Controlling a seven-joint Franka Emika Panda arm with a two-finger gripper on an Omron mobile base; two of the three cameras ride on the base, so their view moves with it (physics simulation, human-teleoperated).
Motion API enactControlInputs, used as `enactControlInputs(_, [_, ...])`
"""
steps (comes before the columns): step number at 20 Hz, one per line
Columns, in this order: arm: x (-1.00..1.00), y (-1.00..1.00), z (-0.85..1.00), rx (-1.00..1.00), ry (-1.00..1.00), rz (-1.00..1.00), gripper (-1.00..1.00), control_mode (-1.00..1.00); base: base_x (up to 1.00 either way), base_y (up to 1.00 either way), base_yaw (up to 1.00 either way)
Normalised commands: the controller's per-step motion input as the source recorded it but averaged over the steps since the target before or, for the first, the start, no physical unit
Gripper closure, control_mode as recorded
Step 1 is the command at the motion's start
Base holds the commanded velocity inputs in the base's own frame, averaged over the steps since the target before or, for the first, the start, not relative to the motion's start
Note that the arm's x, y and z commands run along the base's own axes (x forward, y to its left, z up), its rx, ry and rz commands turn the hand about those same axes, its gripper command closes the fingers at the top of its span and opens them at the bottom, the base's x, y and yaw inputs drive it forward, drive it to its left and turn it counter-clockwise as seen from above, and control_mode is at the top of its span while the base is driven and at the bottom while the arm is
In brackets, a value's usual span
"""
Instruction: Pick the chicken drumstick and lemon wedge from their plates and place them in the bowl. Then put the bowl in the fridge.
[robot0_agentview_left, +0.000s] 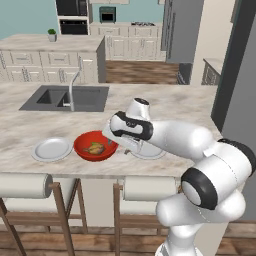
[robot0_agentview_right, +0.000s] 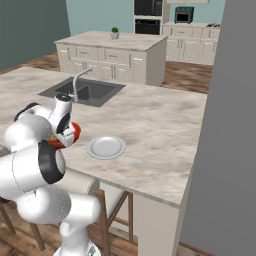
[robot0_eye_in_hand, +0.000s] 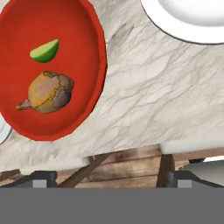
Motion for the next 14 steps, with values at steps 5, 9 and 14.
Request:
enactControlInputs(5, [0.03,-0.36,0.03,0.00,-0.03,0.03,-1.00,-1.00,0.00,0.00,0.00])
enactControlInputs(9, [0.15,-0.25,0.00,0.00,0.00,0.01,-1.00,-1.00,0.00,0.00,0.00])
enactControlInputs(14, [0.36,-0.02,-0.04,0.00,0.00,0.00,-1.00,-1.00,0.00,0.00,0.00])
